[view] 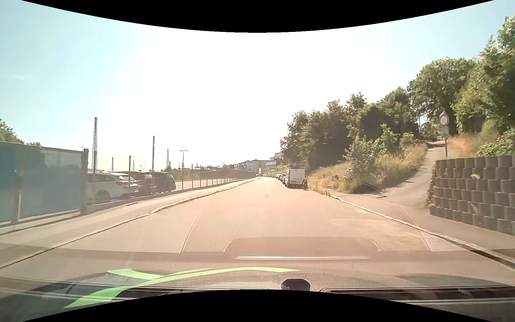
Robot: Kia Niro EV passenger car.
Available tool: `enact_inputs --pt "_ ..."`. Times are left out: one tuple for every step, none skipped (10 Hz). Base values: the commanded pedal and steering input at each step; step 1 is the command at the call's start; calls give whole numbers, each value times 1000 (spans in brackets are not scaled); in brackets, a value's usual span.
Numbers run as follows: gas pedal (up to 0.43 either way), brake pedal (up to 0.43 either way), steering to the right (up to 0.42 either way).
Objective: Follow the waypoints while adhering to traffic rules and regulations
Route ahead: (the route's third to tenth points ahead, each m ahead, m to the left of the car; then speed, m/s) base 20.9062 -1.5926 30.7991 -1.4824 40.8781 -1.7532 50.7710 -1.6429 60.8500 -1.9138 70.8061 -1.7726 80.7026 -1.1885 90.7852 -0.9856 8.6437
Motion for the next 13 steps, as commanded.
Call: enact_inputs --pt "169 0 -1" --pt "169 0 -1" --pt "169 0 -2" --pt "169 0 -2" --pt "169 0 -2" --pt "169 0 -2" --pt "169 0 -2" --pt "169 0 -3" --pt "169 0 -3" --pt "169 0 -3" --pt "169 0 -3" --pt "169 0 -4" --pt "169 0 -4"
